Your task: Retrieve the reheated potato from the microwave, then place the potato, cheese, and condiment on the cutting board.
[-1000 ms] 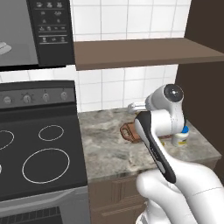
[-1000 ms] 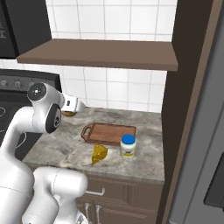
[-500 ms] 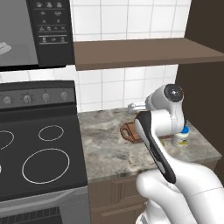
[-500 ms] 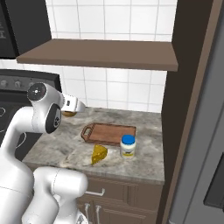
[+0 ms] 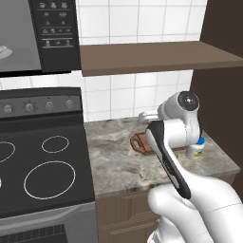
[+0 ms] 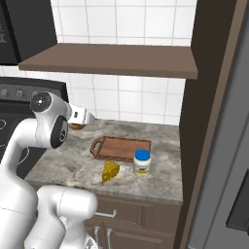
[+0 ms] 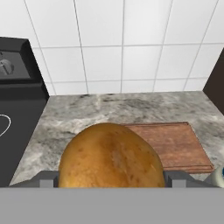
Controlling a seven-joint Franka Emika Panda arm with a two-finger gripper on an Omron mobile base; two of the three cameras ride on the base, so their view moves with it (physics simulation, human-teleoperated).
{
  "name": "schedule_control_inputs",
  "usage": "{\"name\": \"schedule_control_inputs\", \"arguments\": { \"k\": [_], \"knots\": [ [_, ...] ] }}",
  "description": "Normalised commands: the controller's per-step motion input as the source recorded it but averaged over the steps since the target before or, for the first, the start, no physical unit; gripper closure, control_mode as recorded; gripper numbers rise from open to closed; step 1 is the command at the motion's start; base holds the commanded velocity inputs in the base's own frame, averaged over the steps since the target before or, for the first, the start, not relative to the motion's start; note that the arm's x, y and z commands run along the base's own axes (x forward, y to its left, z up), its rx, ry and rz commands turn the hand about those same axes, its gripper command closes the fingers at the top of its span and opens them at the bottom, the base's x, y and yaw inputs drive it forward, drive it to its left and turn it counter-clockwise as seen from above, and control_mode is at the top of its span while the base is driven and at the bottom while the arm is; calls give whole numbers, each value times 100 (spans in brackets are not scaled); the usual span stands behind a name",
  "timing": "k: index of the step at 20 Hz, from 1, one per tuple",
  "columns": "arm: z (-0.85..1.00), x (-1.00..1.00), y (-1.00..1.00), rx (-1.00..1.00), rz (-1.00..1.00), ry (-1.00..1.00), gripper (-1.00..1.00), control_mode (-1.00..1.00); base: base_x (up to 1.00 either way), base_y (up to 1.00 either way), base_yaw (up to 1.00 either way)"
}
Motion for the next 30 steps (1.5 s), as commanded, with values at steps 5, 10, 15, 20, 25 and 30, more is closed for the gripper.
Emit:
{"name": "schedule_control_inputs", "arguments": {
  "k": [5, 10, 15, 20, 25, 30],
  "knots": [
    [0, 0, 0, 0, 0, 0, 100, 100, 0, 0, 0],
    [0, 0, 0, 0, 0, 0, 100, -100, 0, 0, 0],
    [0, 0, 0, 0, 0, 0, 100, -100, 0, 0, 0],
    [0, 0, 0, 0, 0, -1, 100, -100, 0, 0, 0],
    [-1, 3, 0, 0, 0, 0, 100, -100, 0, 0, 0],
    [-18, 31, -14, 0, 1, 2, 100, -100, 0, 0, 0]
  ]
}}
